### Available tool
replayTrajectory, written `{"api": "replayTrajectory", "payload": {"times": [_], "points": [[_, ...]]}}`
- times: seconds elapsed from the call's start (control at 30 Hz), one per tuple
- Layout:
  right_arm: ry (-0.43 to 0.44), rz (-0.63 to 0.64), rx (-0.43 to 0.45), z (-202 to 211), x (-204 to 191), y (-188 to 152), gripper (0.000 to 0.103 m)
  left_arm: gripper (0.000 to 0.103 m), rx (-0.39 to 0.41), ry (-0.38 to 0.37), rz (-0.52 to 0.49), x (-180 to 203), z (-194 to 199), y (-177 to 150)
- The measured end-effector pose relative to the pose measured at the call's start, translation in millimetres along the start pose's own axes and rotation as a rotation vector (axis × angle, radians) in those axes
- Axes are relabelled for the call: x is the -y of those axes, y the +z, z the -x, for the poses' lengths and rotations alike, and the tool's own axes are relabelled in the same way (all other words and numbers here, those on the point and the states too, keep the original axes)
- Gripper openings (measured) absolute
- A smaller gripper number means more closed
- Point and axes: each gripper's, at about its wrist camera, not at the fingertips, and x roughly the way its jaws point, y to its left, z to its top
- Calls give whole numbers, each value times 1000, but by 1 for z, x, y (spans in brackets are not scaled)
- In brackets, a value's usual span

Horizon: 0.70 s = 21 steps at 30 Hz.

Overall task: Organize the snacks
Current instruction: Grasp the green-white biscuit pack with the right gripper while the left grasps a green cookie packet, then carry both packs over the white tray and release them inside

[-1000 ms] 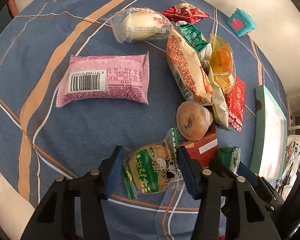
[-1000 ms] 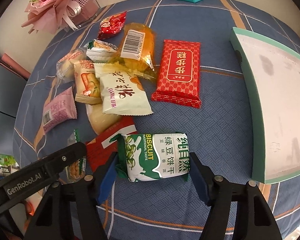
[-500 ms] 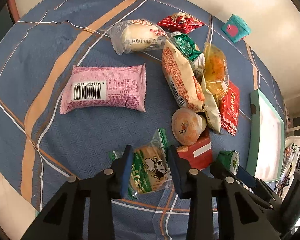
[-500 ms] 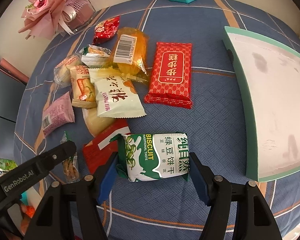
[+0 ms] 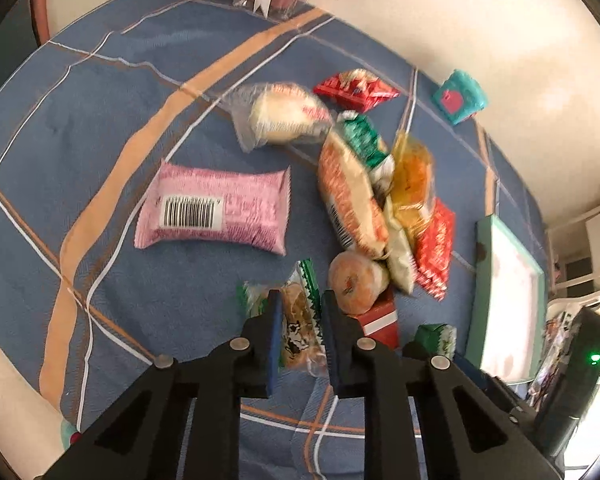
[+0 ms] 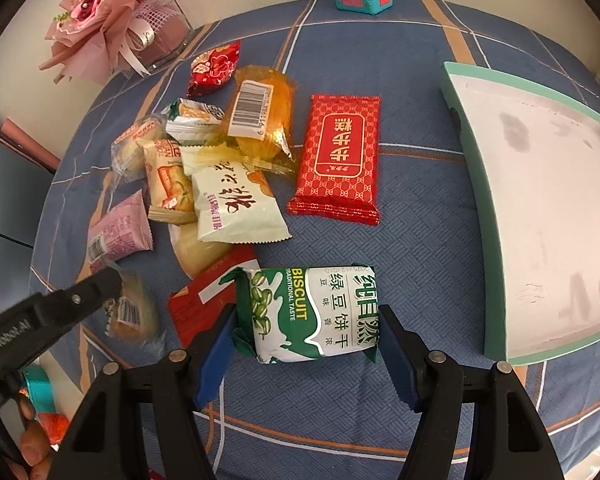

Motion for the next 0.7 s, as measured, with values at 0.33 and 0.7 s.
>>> {"api": "replayTrajectory", "payload": {"times": [0.33,0.7], "points": [[14,-17,56,20,4,2,71,17,66,-1,-27,3,28,-3],[-41,-86,202,67,42,12,71,17,123,-49,-171,92,53,18]]}}
